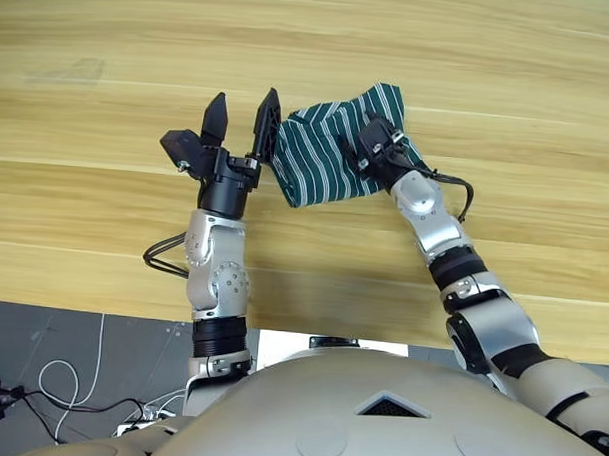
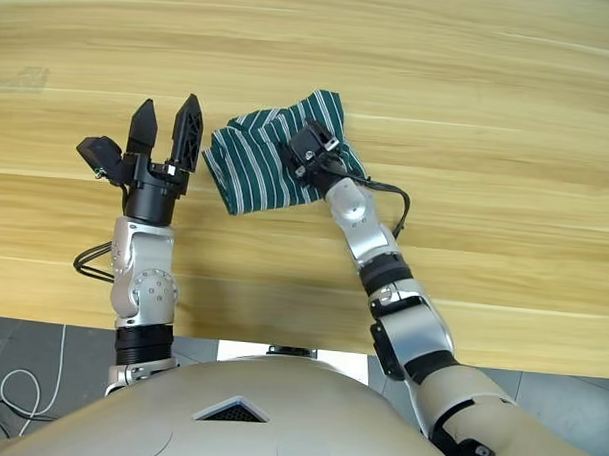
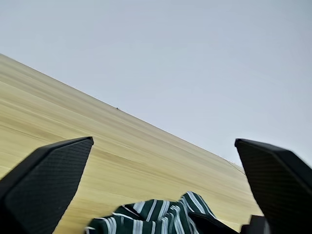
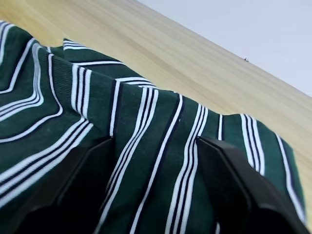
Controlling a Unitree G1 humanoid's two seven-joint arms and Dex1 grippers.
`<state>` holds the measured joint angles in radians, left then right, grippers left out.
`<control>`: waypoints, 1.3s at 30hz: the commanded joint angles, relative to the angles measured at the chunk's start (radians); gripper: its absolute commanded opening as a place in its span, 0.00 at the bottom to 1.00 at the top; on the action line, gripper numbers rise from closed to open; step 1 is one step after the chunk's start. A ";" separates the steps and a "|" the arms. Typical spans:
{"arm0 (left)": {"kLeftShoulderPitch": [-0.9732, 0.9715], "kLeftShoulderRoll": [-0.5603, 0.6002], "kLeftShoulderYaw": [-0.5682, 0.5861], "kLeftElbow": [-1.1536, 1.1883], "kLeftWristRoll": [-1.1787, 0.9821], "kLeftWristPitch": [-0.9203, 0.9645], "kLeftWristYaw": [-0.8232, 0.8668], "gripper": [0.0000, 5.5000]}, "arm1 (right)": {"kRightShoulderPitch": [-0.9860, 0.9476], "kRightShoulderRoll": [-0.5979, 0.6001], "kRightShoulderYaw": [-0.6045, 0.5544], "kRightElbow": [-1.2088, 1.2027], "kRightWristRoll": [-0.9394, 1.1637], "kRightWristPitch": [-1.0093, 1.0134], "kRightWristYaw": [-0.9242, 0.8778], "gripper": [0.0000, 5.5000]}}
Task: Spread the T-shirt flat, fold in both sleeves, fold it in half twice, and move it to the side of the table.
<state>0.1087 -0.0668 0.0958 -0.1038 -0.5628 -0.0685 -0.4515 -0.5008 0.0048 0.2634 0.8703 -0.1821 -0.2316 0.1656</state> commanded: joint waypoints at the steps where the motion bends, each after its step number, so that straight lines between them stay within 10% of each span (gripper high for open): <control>1: 0.024 -0.018 -0.012 -0.063 -0.034 0.014 0.010 0.98 | -0.125 0.032 -0.123 0.218 0.082 0.105 -0.060 0.57; 8: 0.058 -0.016 0.068 -0.103 -0.062 -0.035 0.061 0.98 | -0.247 -0.237 -0.569 0.400 0.354 0.157 -0.565 0.57; 18: 0.209 -0.051 0.134 -0.176 -0.097 -0.109 0.131 0.98 | -0.146 -0.504 -0.779 0.427 0.408 0.079 -0.987 0.57; 34: 0.208 -0.017 0.106 -0.132 -0.070 -0.129 0.136 0.98 | -0.123 -0.491 -0.778 0.424 0.386 0.063 -0.923 0.57; 39: 0.077 0.009 0.048 0.001 0.066 -0.071 0.205 0.98 | -0.058 -0.419 -0.506 0.156 0.161 -0.241 -0.747 0.57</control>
<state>0.2653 -0.0602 0.1749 -0.1784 -0.5824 -0.1733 -0.2957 -0.5945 -0.4751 -0.3428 1.1602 0.0471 -0.3727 -0.6713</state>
